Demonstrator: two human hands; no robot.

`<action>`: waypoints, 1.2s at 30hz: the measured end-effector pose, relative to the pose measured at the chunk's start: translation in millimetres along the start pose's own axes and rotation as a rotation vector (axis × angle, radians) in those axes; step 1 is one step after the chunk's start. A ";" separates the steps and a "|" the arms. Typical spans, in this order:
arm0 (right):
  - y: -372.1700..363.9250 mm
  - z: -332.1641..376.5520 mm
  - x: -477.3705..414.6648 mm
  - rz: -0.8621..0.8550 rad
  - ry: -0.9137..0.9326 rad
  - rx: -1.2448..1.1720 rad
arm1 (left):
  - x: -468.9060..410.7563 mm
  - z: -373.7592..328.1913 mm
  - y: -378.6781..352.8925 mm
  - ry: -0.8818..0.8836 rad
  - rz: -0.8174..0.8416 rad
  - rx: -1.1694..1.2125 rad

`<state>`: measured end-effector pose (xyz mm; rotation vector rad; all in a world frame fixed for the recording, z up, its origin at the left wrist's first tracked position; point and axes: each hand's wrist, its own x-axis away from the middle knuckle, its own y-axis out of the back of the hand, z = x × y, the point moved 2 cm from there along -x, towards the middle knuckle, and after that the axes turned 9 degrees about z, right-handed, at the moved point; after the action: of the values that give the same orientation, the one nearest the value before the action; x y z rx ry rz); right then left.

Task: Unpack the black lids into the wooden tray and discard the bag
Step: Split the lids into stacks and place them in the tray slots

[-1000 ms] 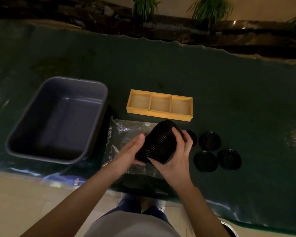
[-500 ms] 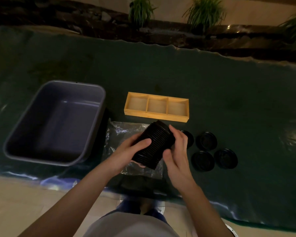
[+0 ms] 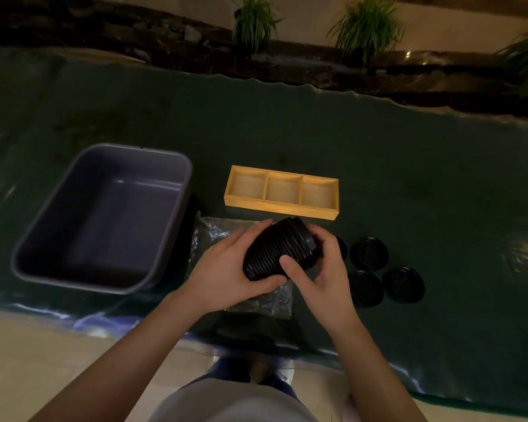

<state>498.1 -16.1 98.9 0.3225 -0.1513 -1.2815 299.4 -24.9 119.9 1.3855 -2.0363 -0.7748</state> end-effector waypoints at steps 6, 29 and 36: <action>2.3 8.1 -1.8 0.035 -0.012 -0.019 | 5.2 4.2 4.1 -0.054 -0.023 -0.053; -40.1 28.2 -26.4 0.085 0.012 0.153 | 14.4 41.5 35.5 -0.082 -0.145 -0.074; -55.9 36.9 -40.2 0.029 0.049 0.214 | 12.2 61.3 54.8 -0.113 -0.132 -0.014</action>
<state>425.0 2.9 118.7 0.5324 -0.2514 -1.2296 217.5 -10.5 119.2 1.5113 -2.0352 -0.9420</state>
